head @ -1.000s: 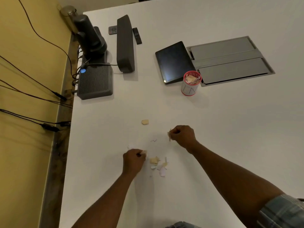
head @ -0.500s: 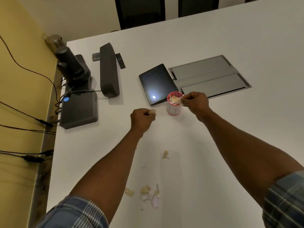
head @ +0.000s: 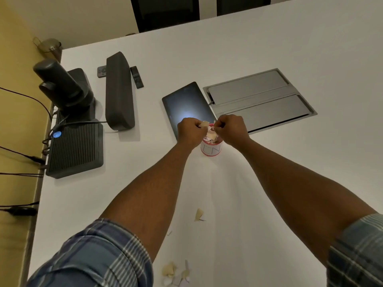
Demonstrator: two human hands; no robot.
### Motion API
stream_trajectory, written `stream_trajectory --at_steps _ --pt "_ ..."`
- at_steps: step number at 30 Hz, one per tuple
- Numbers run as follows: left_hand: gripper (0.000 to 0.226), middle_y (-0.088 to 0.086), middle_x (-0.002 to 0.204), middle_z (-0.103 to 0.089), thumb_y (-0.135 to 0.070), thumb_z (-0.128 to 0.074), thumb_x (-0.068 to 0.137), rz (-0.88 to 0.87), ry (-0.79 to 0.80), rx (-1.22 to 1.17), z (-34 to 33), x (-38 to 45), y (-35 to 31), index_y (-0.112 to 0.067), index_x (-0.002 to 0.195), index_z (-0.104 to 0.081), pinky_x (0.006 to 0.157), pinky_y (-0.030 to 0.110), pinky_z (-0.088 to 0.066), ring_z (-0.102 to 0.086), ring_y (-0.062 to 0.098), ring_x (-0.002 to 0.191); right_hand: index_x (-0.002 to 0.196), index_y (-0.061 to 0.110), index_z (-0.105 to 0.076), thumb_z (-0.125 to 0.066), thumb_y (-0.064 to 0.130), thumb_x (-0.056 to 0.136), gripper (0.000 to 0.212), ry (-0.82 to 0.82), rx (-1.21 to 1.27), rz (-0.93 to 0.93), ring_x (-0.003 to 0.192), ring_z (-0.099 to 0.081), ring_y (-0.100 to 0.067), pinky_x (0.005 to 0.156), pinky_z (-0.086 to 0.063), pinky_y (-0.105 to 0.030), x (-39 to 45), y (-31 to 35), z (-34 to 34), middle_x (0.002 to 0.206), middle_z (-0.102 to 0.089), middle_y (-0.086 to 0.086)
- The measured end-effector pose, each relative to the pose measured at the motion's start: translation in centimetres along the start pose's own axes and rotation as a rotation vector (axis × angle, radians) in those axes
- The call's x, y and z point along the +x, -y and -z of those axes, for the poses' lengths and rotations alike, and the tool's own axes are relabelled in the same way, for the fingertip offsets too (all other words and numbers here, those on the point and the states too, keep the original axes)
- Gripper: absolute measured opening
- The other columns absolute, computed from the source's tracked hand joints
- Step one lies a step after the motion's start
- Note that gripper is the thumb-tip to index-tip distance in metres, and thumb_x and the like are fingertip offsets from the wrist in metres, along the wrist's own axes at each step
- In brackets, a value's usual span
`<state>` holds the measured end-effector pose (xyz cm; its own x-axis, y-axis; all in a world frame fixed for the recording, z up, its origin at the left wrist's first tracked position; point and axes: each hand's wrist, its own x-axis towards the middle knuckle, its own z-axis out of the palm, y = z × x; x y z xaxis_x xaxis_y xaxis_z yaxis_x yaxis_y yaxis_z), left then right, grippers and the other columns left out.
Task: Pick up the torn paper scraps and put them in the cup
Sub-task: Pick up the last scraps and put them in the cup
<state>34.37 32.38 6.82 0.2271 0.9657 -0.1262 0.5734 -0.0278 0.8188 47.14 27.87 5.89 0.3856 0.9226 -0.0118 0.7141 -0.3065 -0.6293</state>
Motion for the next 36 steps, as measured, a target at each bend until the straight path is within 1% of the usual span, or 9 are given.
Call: stream_trajectory --at_steps 5,10,17,20,23,26,29,33,36 --pt "0.016 0.01 0.062 -0.059 -0.011 -0.064 0.085 -0.089 0.057 0.162 -1.6 0.8 -0.1 -0.003 0.071 -0.067 0.058 0.026 -0.047 -0.054 0.016 0.057 0.092 0.004 -0.071 -0.057 0.009 0.09 0.014 0.07 -0.206 0.091 0.076 -0.064 -0.025 0.077 -0.056 -0.037 0.9 -0.9 -1.0 0.086 -0.071 -0.013" --pt "0.027 -0.005 0.051 -0.046 -0.015 -0.066 0.085 -0.089 0.007 0.161 -1.1 1.5 0.6 -0.011 0.06 -0.056 0.051 0.015 -0.036 -0.046 0.009 0.048 0.093 0.007 -0.07 -0.063 0.014 0.087 0.011 0.204 -0.423 0.153 0.073 -0.059 -0.022 0.072 -0.054 -0.031 1.9 -1.0 -2.2 0.079 -0.065 -0.01" --pt "0.032 0.004 0.054 -0.054 -0.014 -0.067 0.084 -0.105 -0.014 0.167 -0.3 1.2 1.9 -0.012 0.055 -0.053 0.048 0.014 -0.035 -0.044 0.009 0.046 0.102 0.007 -0.063 -0.06 0.019 0.088 0.019 0.364 -0.548 0.026 0.06 -0.047 -0.016 0.063 -0.042 -0.029 2.9 0.6 -3.9 0.063 -0.043 -0.003" --pt "0.031 0.004 0.052 -0.052 -0.014 -0.068 0.083 -0.108 -0.012 0.159 -0.1 1.4 2.2 -0.01 0.055 -0.055 0.049 0.016 -0.039 -0.046 0.011 0.047 0.109 0.006 -0.063 -0.061 0.02 0.088 0.025 0.43 -0.604 0.078 0.067 -0.053 -0.016 0.069 -0.047 -0.028 3.0 1.0 -2.9 0.074 -0.057 -0.005" --pt "0.028 0.0 0.051 -0.05 -0.017 -0.068 0.084 -0.114 -0.007 0.166 -0.3 1.7 1.9 -0.009 0.059 -0.057 0.048 0.014 -0.038 -0.044 0.007 0.045 0.122 0.014 -0.06 -0.067 0.02 0.084 0.039 0.377 -0.6 0.21 0.095 -0.062 -0.023 0.083 -0.052 -0.03 3.0 1.0 -1.3 0.109 -0.067 -0.008" --pt "0.021 0.003 0.06 -0.056 -0.018 -0.067 0.085 -0.147 0.015 0.219 -0.8 1.7 1.3 -0.009 0.067 -0.062 0.05 0.011 -0.035 -0.046 0.008 0.048 0.128 0.017 -0.057 -0.069 0.01 0.082 0.048 0.285 -0.442 0.16 0.104 -0.061 -0.024 0.085 -0.048 -0.029 2.6 1.0 0.7 0.121 -0.064 -0.007" --pt "0.011 0.006 0.07 -0.059 -0.015 -0.066 0.086 -0.199 0.058 0.352 -1.9 1.5 0.6 -0.004 0.084 -0.068 0.063 0.017 -0.043 -0.051 0.013 0.06 0.116 0.012 -0.065 -0.062 0.006 0.086 0.031 0.143 -0.255 0.063 0.099 -0.063 -0.023 0.085 -0.049 -0.028 1.8 0.4 1.8 0.114 -0.068 -0.008" --pt "0.03 0.01 0.094 -0.061 -0.021 -0.067 0.085 -0.202 0.216 0.474 -3.7 1.6 -0.5 -0.004 0.109 -0.062 0.083 0.027 -0.048 -0.061 0.023 0.089 0.098 0.006 -0.071 -0.053 0.001 0.086 0.023 -0.068 -0.005 0.0 0.082 -0.066 -0.021 0.076 -0.049 -0.024 -0.6 -0.8 2.3 0.097 -0.072 -0.01" --pt "0.029 0.009 0.1 -0.062 -0.021 -0.061 0.088 -0.143 0.348 0.452 -4.4 1.6 -1.5 -0.005 0.111 -0.059 0.078 0.025 -0.045 -0.059 0.02 0.091 0.097 0.006 -0.072 -0.054 0.002 0.086 0.022 -0.106 0.042 -0.028 0.077 -0.066 -0.02 0.076 -0.049 -0.023 -2.6 -2.2 1.9 0.093 -0.074 -0.009"
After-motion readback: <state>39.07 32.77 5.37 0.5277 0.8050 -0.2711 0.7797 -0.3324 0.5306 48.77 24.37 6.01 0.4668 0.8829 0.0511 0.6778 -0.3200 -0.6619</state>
